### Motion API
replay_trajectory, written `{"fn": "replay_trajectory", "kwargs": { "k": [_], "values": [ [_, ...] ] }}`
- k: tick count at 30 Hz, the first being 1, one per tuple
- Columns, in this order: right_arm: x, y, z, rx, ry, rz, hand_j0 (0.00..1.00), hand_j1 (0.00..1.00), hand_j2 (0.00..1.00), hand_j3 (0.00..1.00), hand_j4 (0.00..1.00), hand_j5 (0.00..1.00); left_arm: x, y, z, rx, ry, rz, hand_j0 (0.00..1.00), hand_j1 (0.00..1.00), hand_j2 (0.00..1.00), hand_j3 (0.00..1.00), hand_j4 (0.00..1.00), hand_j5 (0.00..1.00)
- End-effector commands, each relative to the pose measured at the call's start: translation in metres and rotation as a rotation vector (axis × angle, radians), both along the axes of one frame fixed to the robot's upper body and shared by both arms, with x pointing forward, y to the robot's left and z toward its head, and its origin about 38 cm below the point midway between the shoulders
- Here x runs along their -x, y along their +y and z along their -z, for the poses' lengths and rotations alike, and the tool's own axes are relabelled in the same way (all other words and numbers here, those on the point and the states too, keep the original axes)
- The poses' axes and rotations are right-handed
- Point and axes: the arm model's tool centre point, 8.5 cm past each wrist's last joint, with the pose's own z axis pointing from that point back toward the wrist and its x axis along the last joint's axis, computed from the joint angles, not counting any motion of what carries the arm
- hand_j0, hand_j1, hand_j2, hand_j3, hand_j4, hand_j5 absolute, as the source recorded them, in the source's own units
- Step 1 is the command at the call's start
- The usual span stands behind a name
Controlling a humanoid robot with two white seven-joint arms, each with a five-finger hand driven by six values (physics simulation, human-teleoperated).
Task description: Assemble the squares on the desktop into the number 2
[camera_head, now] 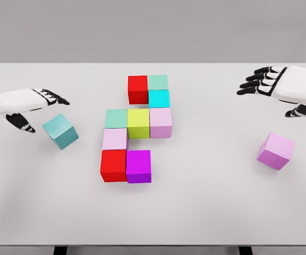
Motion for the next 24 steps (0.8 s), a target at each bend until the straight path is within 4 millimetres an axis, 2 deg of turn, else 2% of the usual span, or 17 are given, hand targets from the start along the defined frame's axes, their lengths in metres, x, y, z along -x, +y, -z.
{"fn": "replay_trajectory", "kwargs": {
  "k": [1,4,7,10,11,12,13,15,19,20,21,24],
  "values": [
    [0.000,0.000,-0.001,-0.002,0.001,0.001,1.00,1.00,1.00,1.00,1.00,1.00,0.001,-0.009,0.003,-0.009,0.017,0.024,1.00,1.00,1.00,1.00,1.00,1.00],
    [0.000,0.000,-0.004,-0.002,-0.007,0.001,1.00,1.00,1.00,1.00,1.00,1.00,0.000,-0.008,0.002,-0.007,0.013,0.019,1.00,1.00,1.00,1.00,1.00,1.00],
    [-0.002,-0.002,-0.013,0.000,-0.026,0.006,1.00,1.00,1.00,1.00,1.00,1.00,0.000,-0.015,0.007,-0.012,0.022,0.034,1.00,1.00,1.00,1.00,1.00,1.00],
    [-0.005,-0.014,-0.027,0.017,-0.056,0.039,1.00,1.00,1.00,1.00,1.00,1.00,-0.003,-0.016,0.014,-0.036,0.028,0.034,1.00,1.00,1.00,1.00,1.00,1.00],
    [-0.004,-0.018,-0.027,0.037,-0.047,0.048,1.00,1.00,1.00,1.00,1.00,1.00,-0.003,-0.018,0.016,-0.047,0.026,0.040,1.00,1.00,1.00,1.00,1.00,1.00],
    [0.001,-0.032,-0.031,0.092,-0.039,0.080,1.00,1.00,1.00,1.00,1.00,1.00,-0.003,-0.019,0.018,-0.054,0.027,0.042,1.00,1.00,1.00,1.00,1.00,1.00],
    [0.003,-0.034,-0.028,0.110,-0.025,0.084,1.00,1.00,1.00,1.00,1.00,1.00,-0.003,-0.018,0.018,-0.054,0.028,0.040,1.00,1.00,1.00,1.00,1.00,1.00],
    [0.005,-0.030,0.000,0.129,0.058,0.064,1.00,1.00,1.00,1.00,1.00,1.00,-0.004,-0.011,0.022,-0.063,0.039,0.018,1.00,1.00,1.00,1.00,1.00,1.00],
    [0.007,-0.028,0.019,0.162,0.105,0.054,1.00,1.00,1.00,1.00,1.00,1.00,-0.005,-0.021,0.029,-0.063,0.044,0.036,1.00,1.00,1.00,1.00,1.00,1.00],
    [0.009,-0.026,0.033,0.188,0.136,0.045,1.00,1.00,1.00,1.00,1.00,1.00,-0.005,-0.023,0.030,-0.071,0.045,0.041,1.00,1.00,1.00,1.00,1.00,1.00],
    [0.010,-0.026,0.039,0.201,0.149,0.042,1.00,1.00,1.00,1.00,1.00,1.00,-0.005,-0.026,0.032,-0.070,0.048,0.047,1.00,1.00,1.00,1.00,1.00,1.00],
    [0.010,-0.026,0.041,0.218,0.146,0.043,1.00,1.00,1.00,1.00,1.00,1.00,-0.004,-0.028,0.036,-0.073,0.055,0.053,1.00,1.00,1.00,1.00,1.00,1.00]
  ]
}}
